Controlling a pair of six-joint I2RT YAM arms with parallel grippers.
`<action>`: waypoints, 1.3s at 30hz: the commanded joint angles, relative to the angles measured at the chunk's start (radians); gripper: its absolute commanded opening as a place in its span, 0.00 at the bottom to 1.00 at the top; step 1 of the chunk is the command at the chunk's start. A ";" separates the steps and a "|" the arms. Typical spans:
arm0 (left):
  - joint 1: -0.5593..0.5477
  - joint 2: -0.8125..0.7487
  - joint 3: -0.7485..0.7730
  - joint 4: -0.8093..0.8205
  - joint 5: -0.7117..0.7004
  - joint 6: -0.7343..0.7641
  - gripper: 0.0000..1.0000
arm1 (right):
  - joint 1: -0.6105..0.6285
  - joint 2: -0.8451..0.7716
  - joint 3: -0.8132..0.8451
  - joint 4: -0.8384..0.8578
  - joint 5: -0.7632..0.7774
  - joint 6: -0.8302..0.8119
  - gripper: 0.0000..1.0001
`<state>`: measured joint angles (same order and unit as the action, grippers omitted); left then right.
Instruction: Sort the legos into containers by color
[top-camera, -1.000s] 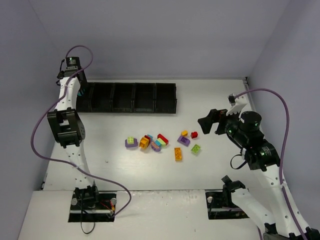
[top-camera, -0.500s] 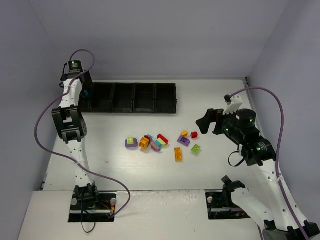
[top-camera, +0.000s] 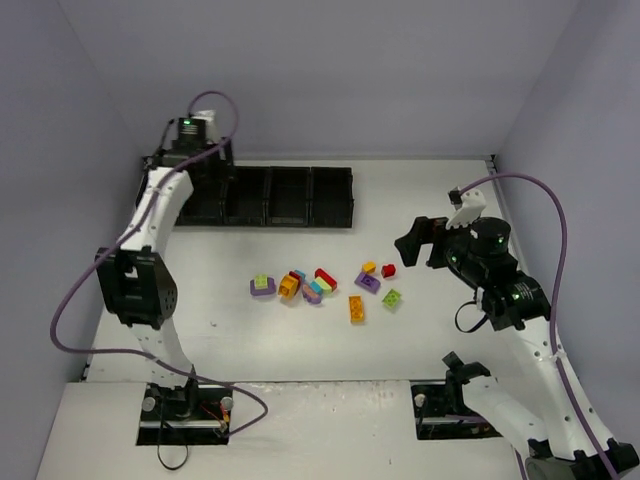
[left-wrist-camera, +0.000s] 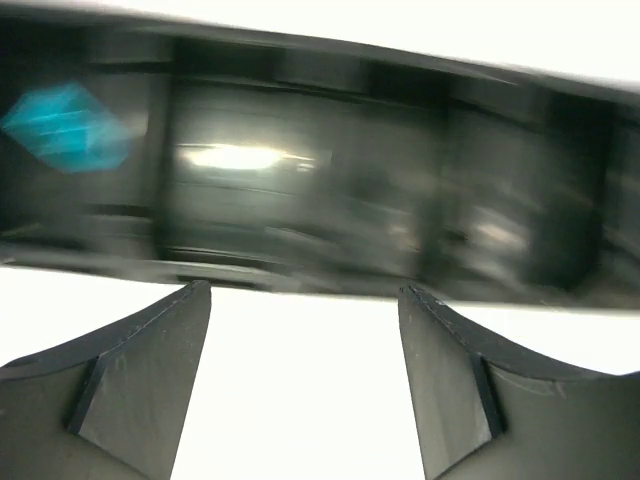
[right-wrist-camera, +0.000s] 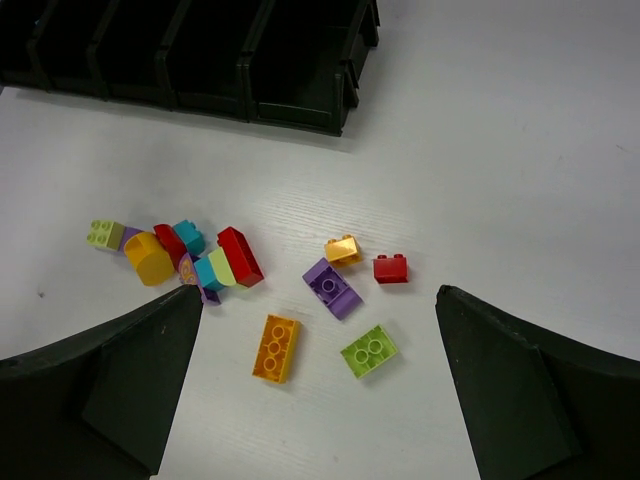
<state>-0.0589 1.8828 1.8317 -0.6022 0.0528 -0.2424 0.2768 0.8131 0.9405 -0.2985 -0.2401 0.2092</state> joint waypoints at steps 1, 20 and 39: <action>-0.218 -0.164 -0.096 -0.004 0.080 0.011 0.69 | 0.007 -0.020 0.004 0.048 0.041 0.018 1.00; -0.940 0.038 -0.209 -0.057 -0.156 -0.633 0.69 | 0.005 -0.210 -0.089 -0.016 0.297 0.196 1.00; -0.992 0.008 -0.252 -0.087 -0.303 -0.709 0.00 | 0.005 -0.270 -0.115 -0.042 0.292 0.205 1.00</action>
<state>-1.0500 2.0464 1.5616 -0.6575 -0.1570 -0.9516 0.2768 0.5320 0.8242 -0.3870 0.0380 0.4191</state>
